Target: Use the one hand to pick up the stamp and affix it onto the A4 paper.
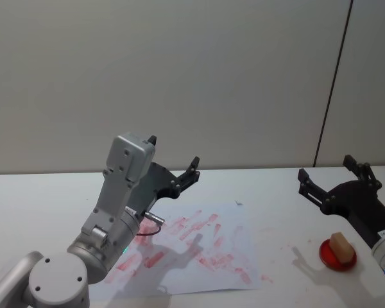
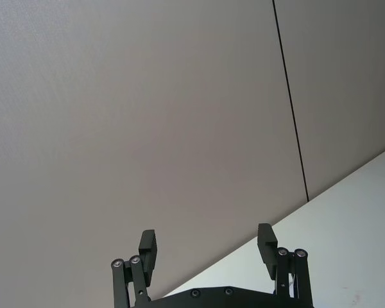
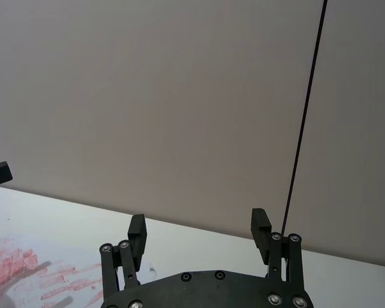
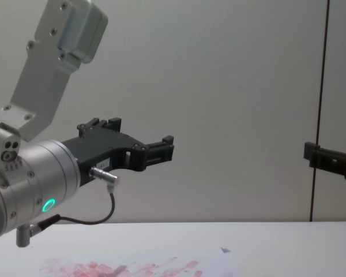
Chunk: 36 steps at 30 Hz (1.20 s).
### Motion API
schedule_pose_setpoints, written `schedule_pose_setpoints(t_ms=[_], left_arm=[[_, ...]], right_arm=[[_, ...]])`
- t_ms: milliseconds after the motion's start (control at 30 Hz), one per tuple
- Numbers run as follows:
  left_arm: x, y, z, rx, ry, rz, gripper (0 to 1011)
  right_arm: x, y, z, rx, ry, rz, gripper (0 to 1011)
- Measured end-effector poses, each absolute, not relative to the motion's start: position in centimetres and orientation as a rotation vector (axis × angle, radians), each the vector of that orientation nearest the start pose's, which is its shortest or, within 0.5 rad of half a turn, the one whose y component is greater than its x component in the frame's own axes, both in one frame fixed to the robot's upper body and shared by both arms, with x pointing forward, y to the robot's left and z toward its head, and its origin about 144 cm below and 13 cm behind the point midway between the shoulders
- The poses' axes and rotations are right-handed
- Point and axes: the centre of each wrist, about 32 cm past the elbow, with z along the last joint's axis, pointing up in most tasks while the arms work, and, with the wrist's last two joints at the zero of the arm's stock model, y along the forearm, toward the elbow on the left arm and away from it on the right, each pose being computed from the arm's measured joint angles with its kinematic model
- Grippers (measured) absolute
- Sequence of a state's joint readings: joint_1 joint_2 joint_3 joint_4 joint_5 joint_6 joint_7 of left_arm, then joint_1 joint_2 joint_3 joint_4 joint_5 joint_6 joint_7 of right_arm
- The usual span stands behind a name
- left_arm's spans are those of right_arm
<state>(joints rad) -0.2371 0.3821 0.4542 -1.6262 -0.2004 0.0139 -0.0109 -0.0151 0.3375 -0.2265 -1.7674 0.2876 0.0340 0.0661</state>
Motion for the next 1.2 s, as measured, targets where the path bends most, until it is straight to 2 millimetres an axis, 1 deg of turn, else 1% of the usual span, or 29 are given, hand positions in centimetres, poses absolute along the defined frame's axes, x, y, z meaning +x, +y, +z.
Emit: schedule_pose_setpoints(t_ms=[1200], left_arm=[[49.2,19.84,120.44,0.061,-0.268,1.124,1001]], right_arm=[[44.33,-23.76,118.86,0.025,-0.075,-1.229,1001]])
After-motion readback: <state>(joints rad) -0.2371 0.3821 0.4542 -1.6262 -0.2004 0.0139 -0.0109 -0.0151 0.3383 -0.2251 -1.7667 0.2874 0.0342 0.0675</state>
